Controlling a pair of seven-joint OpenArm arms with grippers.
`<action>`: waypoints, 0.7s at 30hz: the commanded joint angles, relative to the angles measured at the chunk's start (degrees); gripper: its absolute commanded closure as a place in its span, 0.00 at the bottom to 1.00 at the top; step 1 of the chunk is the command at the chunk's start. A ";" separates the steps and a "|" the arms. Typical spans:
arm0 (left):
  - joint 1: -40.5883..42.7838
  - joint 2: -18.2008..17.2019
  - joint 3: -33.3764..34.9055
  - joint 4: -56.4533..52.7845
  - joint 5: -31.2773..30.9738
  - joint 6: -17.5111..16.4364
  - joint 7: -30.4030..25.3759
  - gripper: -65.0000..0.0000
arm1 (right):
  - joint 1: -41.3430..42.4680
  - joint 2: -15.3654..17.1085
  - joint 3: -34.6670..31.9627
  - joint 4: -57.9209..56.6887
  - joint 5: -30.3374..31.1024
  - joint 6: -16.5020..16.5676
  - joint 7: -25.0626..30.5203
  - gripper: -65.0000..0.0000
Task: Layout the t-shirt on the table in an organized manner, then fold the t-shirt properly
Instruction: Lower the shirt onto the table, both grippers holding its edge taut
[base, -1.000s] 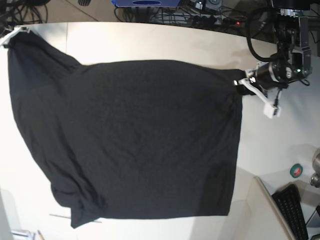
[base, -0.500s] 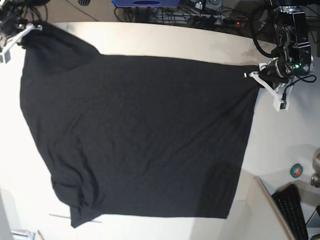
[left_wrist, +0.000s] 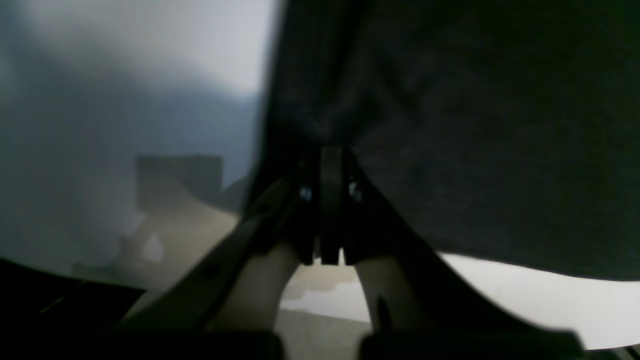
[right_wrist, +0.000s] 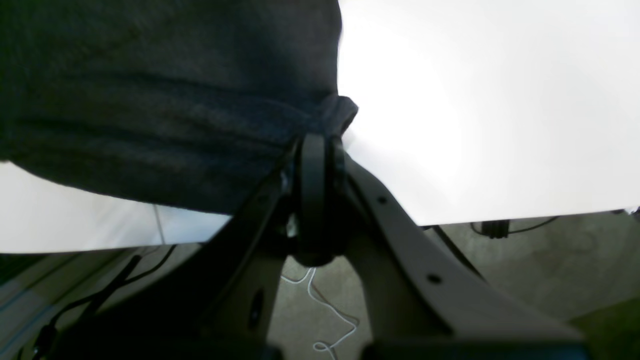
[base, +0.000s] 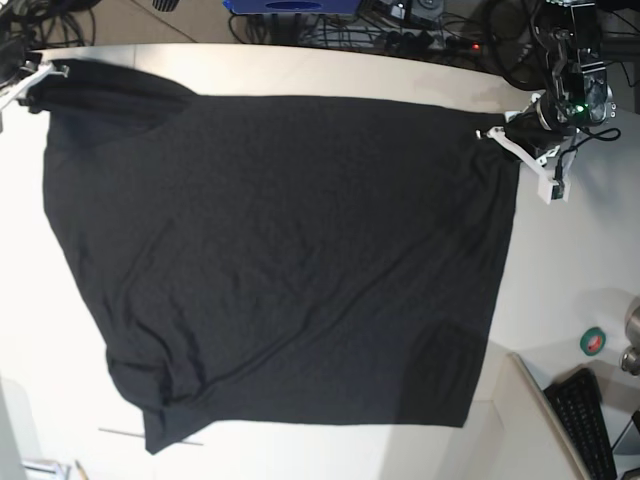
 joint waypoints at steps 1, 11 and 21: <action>-0.04 -0.55 -0.43 0.78 0.25 0.38 -0.85 1.00 | -0.18 0.81 0.44 1.02 0.20 -0.02 0.45 1.00; 2.43 -1.87 -0.43 -0.97 0.60 0.38 -0.85 1.00 | -0.18 0.81 0.26 0.75 0.12 -0.02 0.45 1.00; 6.47 -3.63 -0.87 -0.27 0.07 0.38 -0.77 0.30 | -0.18 0.81 0.09 0.66 0.12 -0.02 0.45 1.00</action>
